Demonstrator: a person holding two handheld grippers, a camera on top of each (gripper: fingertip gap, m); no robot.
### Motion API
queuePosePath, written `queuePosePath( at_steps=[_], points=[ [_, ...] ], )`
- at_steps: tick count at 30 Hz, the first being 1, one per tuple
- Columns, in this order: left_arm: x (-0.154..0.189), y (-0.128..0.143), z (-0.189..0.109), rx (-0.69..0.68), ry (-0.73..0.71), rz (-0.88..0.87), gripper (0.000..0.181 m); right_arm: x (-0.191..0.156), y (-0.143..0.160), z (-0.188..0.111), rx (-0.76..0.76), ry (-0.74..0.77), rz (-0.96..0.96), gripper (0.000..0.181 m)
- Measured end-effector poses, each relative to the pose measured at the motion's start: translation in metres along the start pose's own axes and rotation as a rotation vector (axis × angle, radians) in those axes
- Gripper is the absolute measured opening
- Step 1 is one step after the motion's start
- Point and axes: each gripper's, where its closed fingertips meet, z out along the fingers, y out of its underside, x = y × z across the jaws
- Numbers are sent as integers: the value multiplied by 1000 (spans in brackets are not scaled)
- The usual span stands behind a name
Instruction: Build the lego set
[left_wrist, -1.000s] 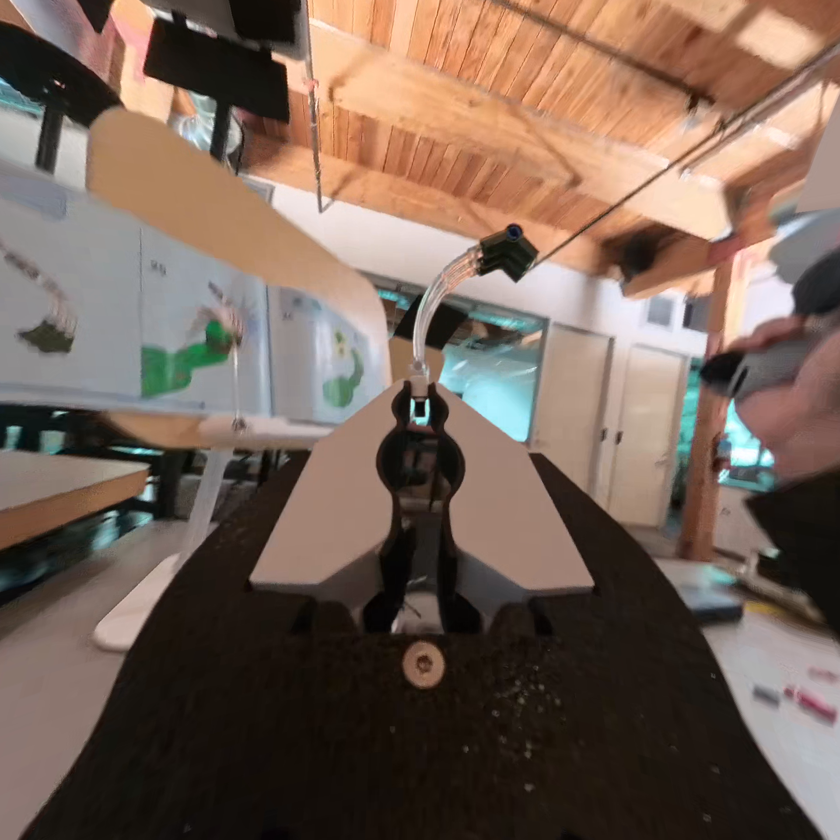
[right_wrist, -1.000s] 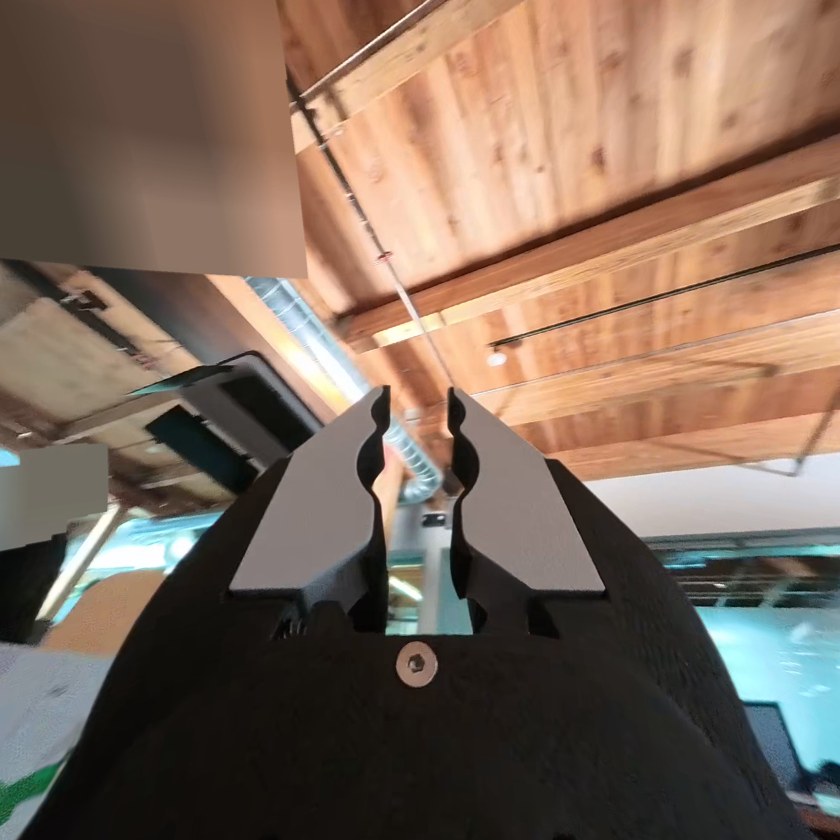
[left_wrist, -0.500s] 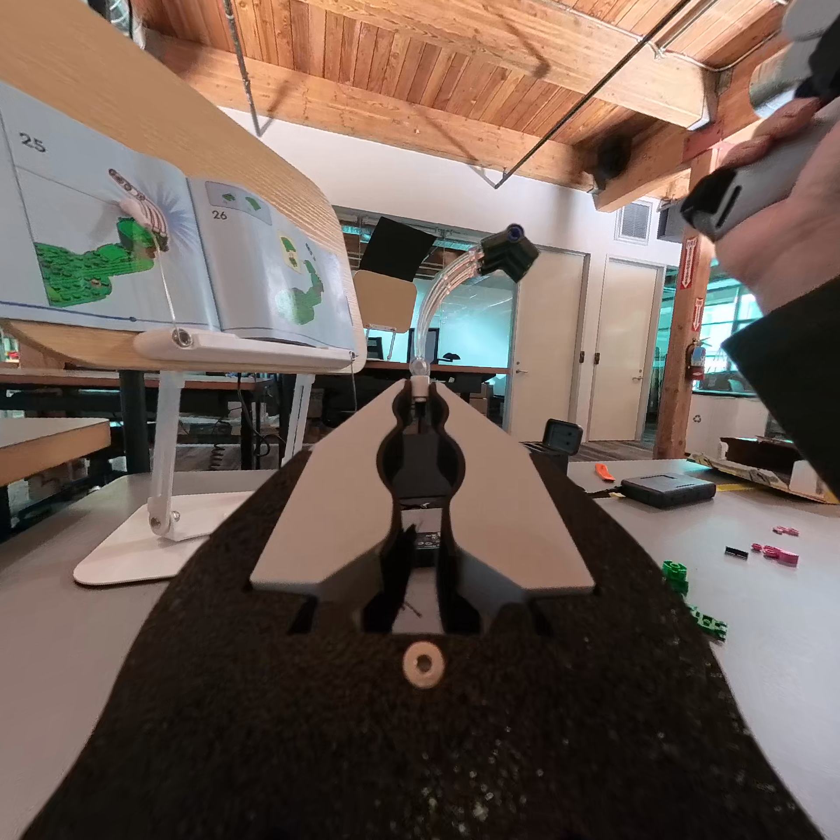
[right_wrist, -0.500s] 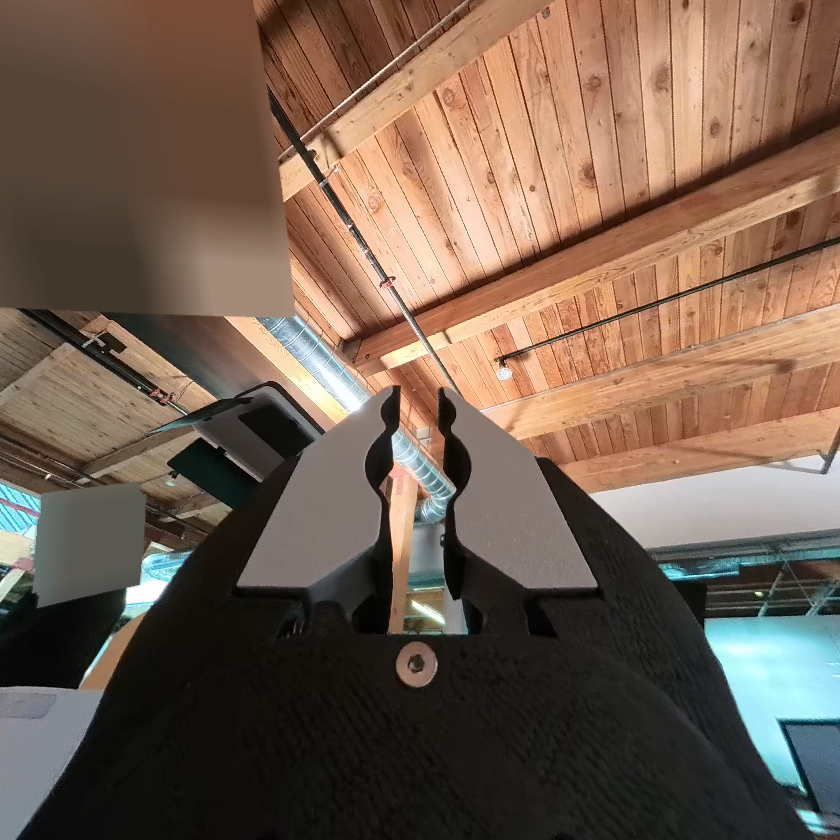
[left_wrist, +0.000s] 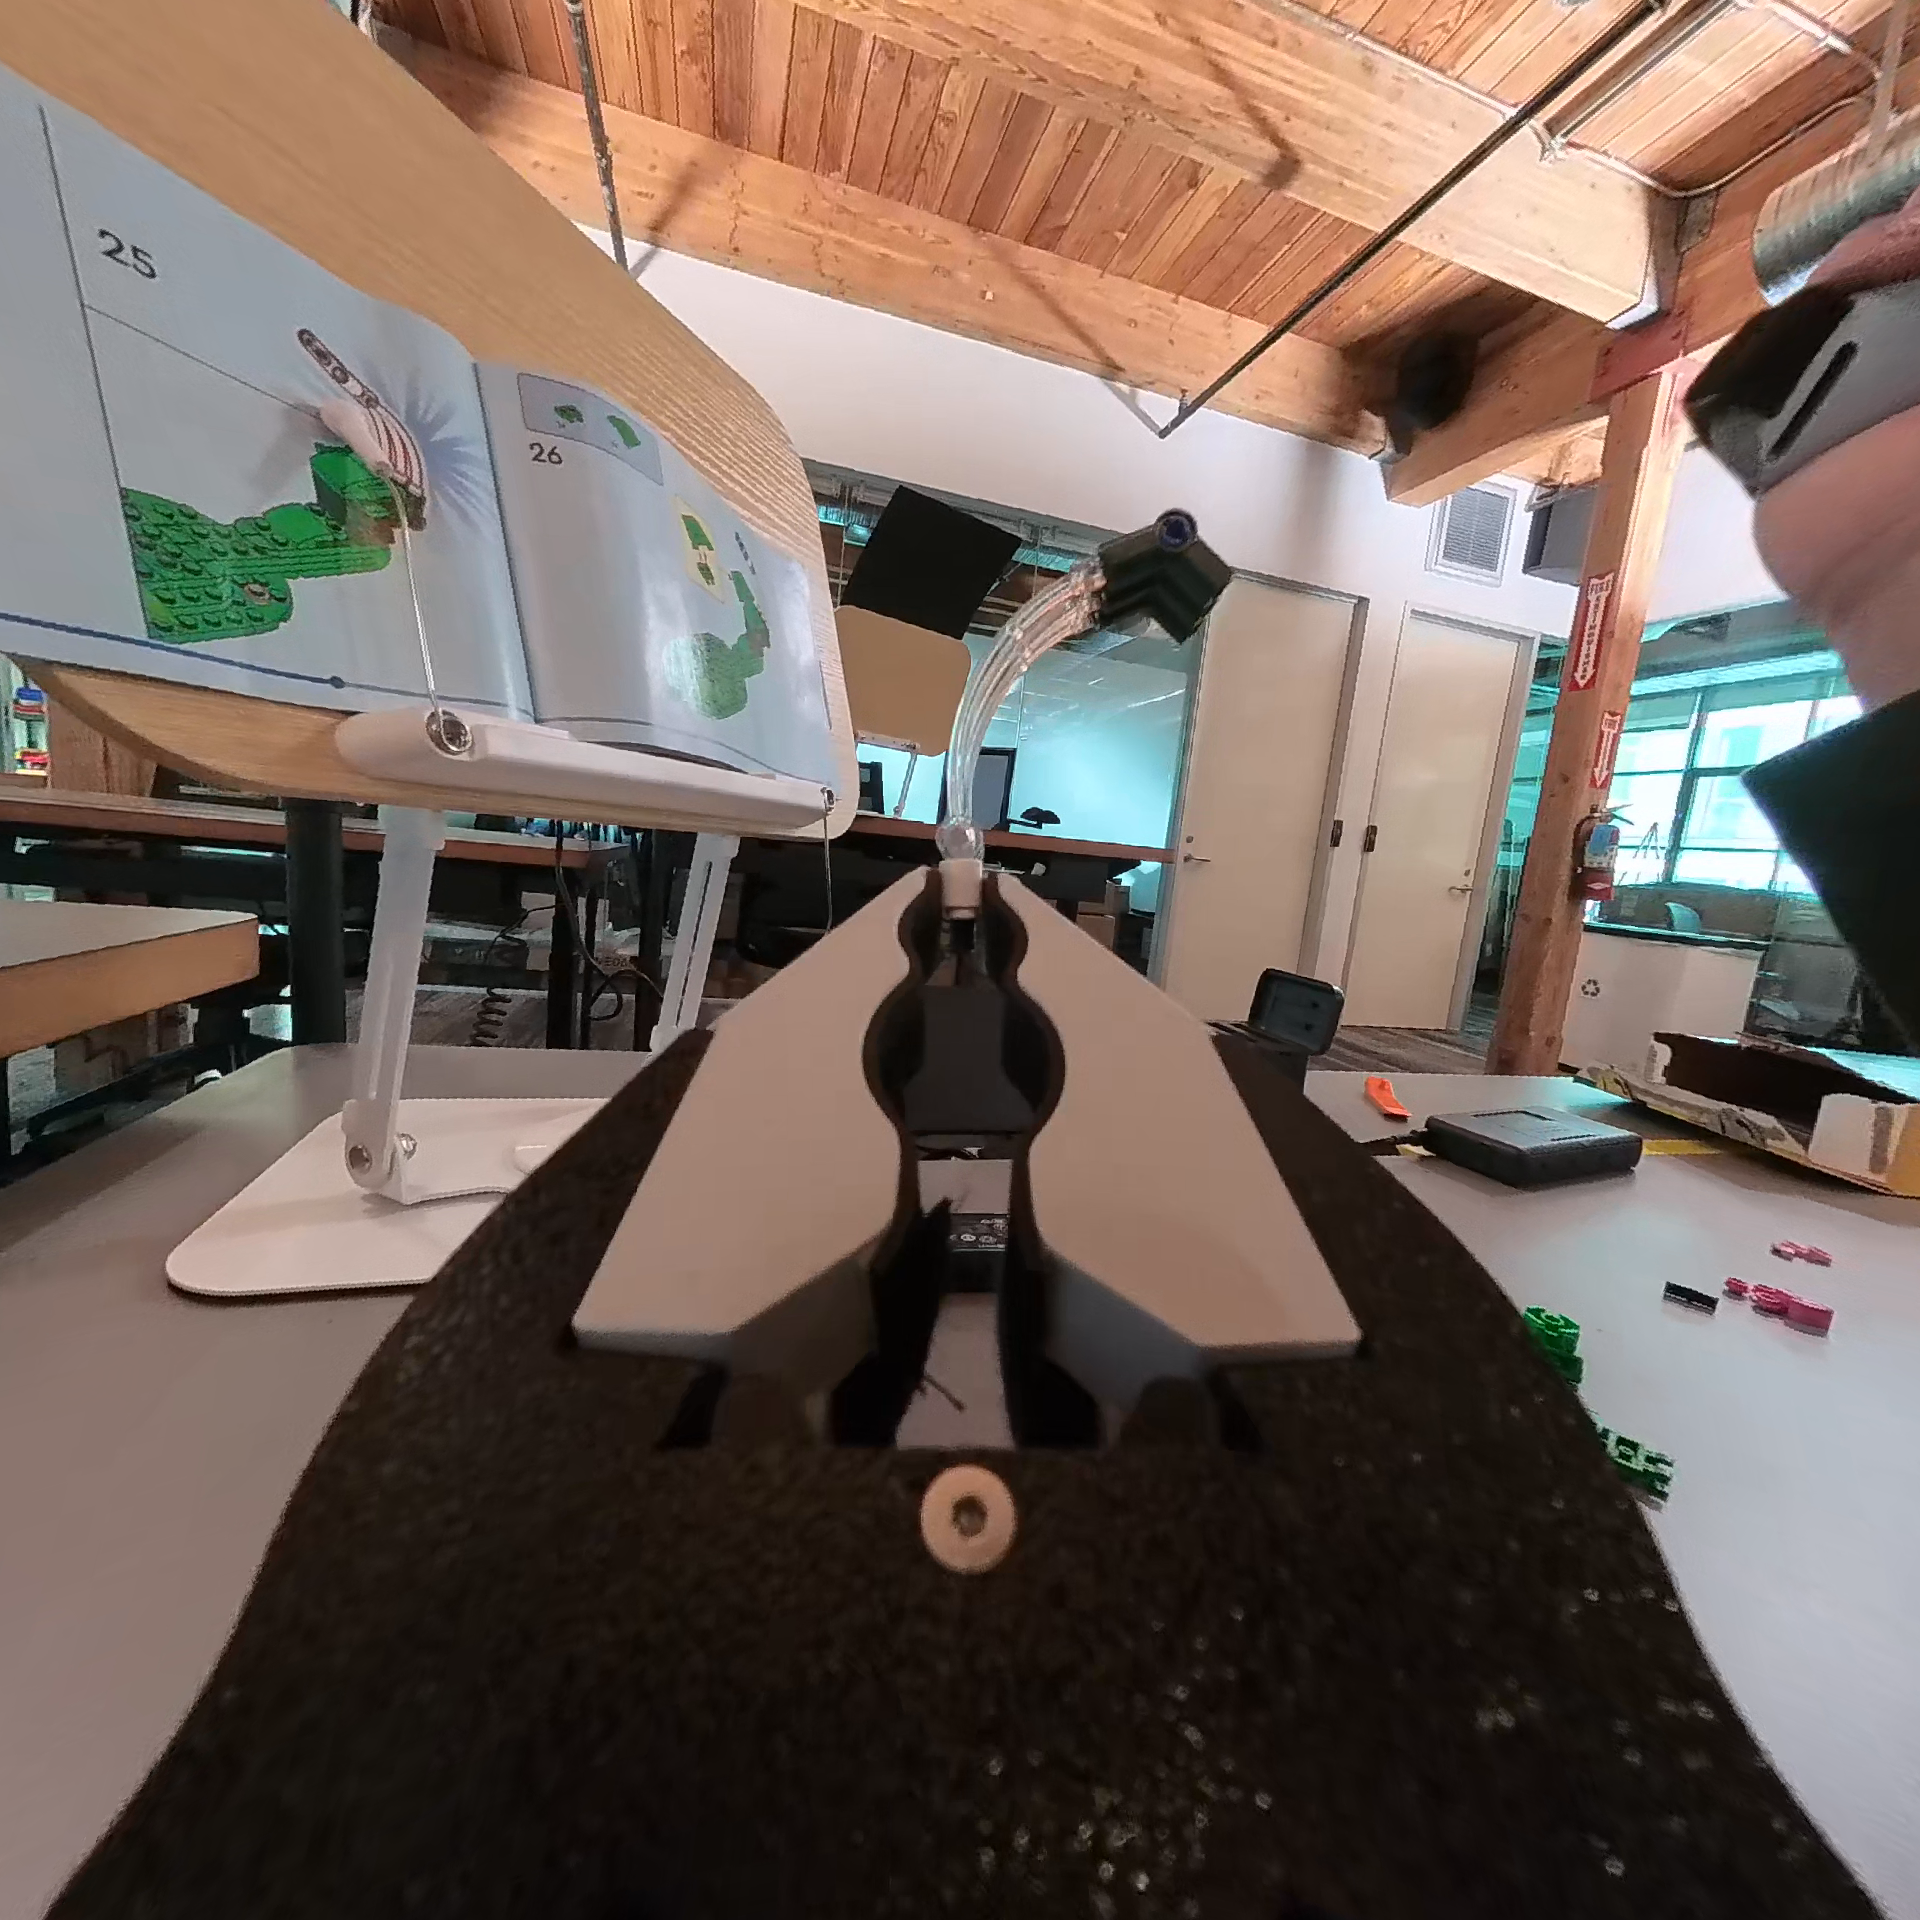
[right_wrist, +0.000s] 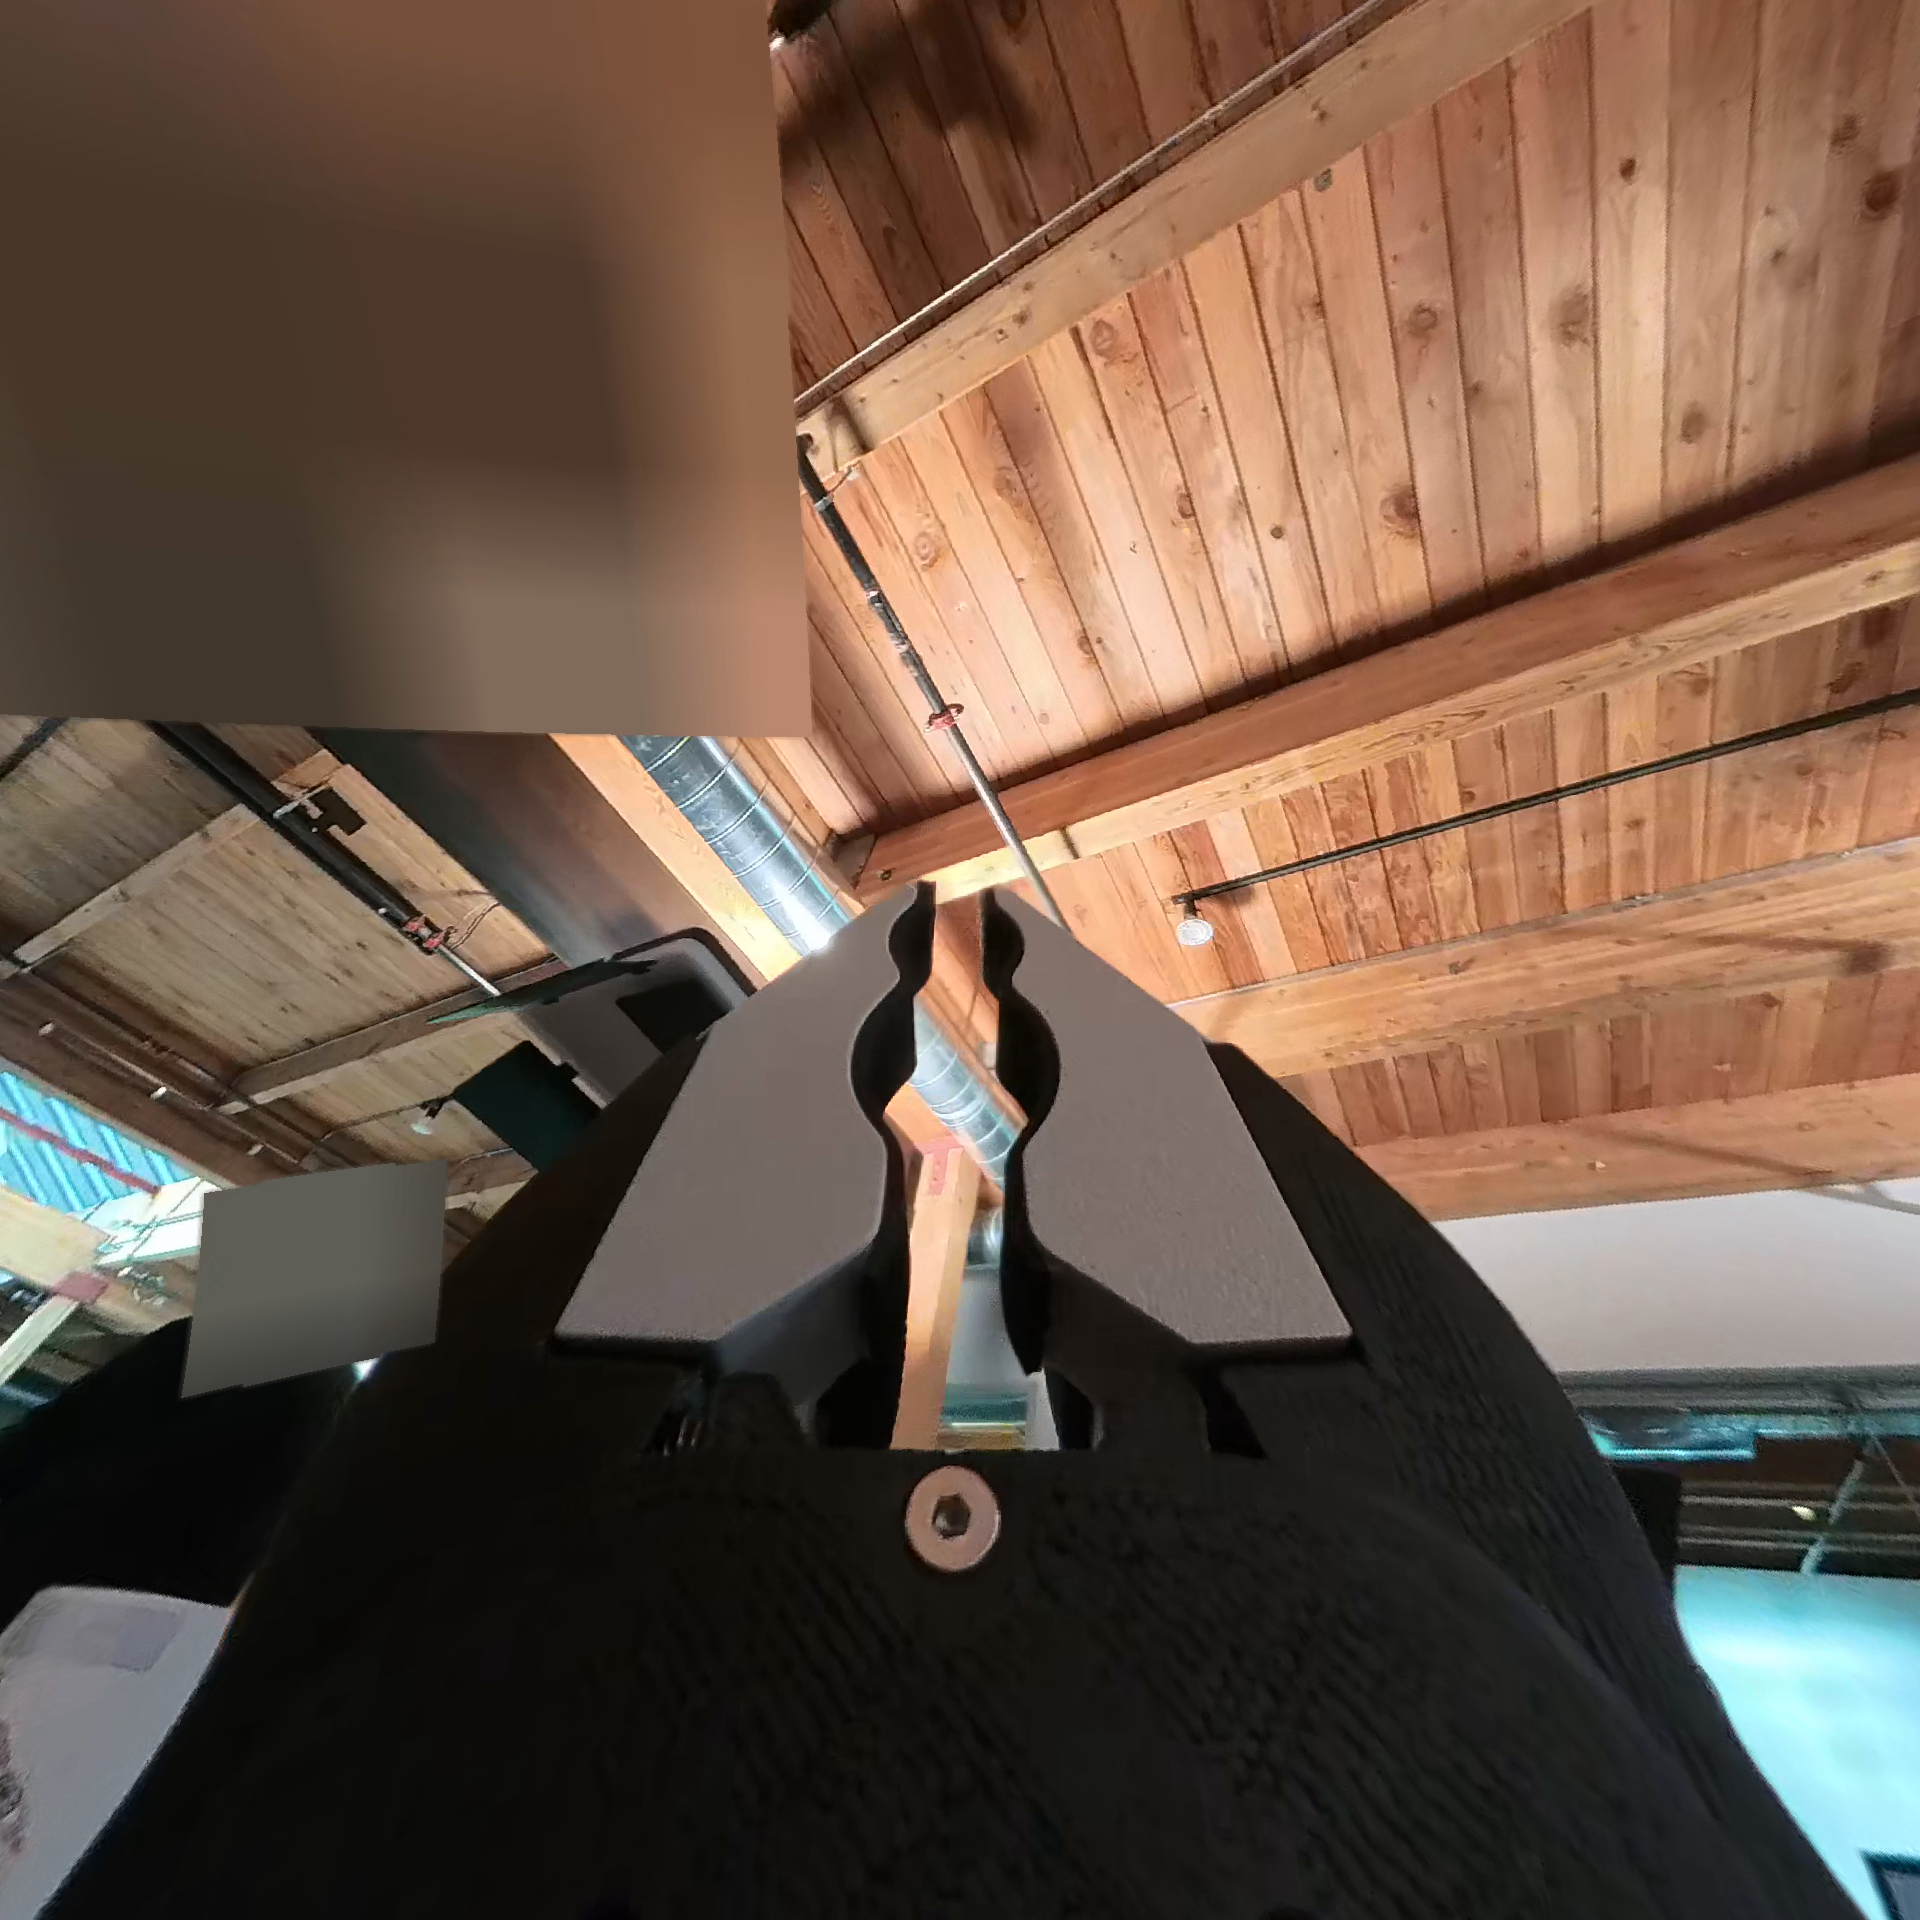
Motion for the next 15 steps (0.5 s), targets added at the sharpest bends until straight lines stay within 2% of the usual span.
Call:
queuePosePath(
  at_steps=[15],
  points=[
    [2, 4, 2, -16, 17, -5, 4, -8, -2, 1, 21, 10, -18, 7]
  ],
)
